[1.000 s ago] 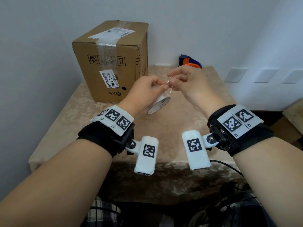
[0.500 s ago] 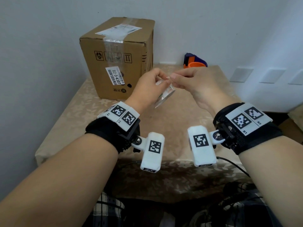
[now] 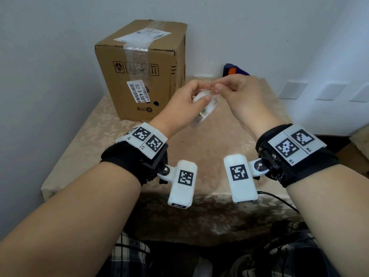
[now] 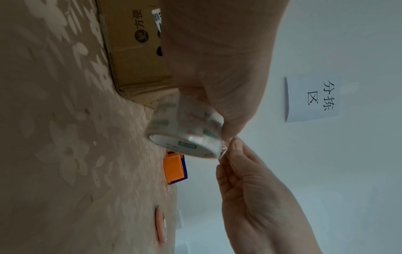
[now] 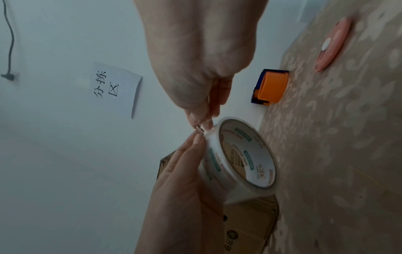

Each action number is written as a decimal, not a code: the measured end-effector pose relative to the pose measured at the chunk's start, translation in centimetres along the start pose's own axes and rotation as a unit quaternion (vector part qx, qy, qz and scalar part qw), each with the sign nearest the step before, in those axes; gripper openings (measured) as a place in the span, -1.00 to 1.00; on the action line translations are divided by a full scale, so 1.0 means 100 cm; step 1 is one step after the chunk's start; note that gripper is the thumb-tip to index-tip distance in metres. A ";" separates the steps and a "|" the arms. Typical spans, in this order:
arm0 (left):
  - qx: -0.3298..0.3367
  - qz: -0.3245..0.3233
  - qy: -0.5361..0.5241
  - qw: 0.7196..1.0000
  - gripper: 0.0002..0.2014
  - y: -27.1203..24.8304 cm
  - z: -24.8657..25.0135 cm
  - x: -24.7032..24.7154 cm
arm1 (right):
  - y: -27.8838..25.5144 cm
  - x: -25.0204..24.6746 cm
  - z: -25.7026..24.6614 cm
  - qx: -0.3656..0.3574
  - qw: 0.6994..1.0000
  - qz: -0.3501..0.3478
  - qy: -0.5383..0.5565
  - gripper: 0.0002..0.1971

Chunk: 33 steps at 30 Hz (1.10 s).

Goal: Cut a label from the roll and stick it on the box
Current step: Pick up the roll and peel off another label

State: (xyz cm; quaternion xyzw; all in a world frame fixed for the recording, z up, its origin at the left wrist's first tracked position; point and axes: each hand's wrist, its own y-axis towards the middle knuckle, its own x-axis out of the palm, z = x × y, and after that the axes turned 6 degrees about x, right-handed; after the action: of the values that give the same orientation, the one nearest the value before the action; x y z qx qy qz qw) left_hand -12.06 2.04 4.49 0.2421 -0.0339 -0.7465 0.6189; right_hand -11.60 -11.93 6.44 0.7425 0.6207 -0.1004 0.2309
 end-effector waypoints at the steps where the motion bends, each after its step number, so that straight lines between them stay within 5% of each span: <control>1: 0.001 -0.010 -0.001 1.000 -0.83 -0.001 0.001 0.001 | 0.000 -0.001 0.001 0.004 1.000 0.007 0.002 -0.86; 7: -0.037 0.002 0.068 0.997 -0.66 0.005 0.001 0.002 | -0.001 0.002 0.002 0.021 1.000 -0.009 -0.018 -0.87; 18: -0.045 0.004 0.080 0.996 -0.73 0.002 0.000 -0.004 | -0.004 -0.008 -0.008 -0.020 0.998 -0.057 -0.013 -0.74; 28: -0.054 -0.014 0.087 0.995 -0.80 0.004 0.002 -0.008 | -0.018 -0.029 -0.022 -0.074 0.965 -0.132 -0.212 -0.70; 33: -0.048 -0.024 0.082 0.995 -0.81 0.003 0.009 -0.008 | -0.018 -0.031 -0.025 -0.127 0.935 -0.108 -0.313 -0.69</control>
State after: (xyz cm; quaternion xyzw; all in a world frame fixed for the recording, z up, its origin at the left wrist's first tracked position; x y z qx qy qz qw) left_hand -12.02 2.47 5.63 0.2734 0.0587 -0.7396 0.6122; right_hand -14.33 -13.22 9.60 0.5667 0.6008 -0.2727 0.4934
